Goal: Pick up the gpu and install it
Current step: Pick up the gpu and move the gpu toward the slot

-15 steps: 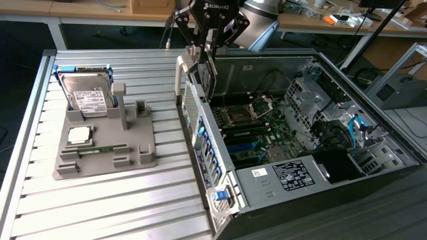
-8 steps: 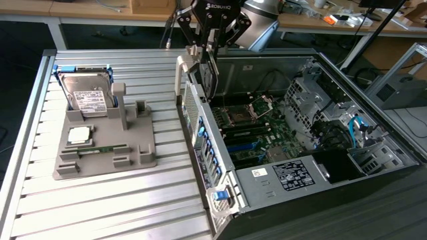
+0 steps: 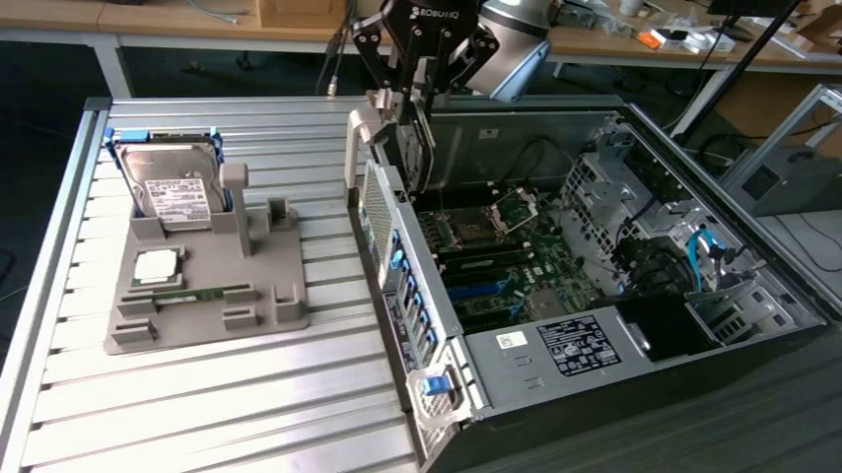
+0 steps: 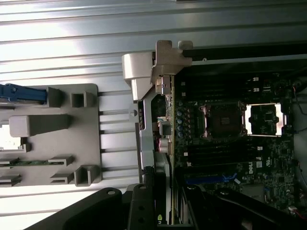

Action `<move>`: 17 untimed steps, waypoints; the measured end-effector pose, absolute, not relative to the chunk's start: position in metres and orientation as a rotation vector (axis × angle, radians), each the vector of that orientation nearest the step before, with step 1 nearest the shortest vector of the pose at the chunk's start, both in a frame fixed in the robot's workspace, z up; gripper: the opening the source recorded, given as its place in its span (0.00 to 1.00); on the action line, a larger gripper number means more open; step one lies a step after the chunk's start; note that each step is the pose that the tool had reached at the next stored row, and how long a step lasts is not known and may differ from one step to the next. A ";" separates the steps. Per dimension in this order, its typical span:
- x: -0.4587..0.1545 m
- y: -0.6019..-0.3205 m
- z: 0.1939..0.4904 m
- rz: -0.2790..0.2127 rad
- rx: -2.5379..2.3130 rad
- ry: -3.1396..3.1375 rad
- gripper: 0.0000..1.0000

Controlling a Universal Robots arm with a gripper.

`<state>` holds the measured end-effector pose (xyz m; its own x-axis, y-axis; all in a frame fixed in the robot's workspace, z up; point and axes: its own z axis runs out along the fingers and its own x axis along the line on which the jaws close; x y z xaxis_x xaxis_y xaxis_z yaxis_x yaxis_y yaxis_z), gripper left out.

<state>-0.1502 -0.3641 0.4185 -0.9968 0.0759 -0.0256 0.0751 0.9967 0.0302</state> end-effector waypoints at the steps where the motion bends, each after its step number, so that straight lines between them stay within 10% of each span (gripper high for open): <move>1: -0.150 -0.364 0.419 0.046 0.118 3.112 0.27; 17: -0.143 -0.364 0.418 0.045 0.118 3.112 0.27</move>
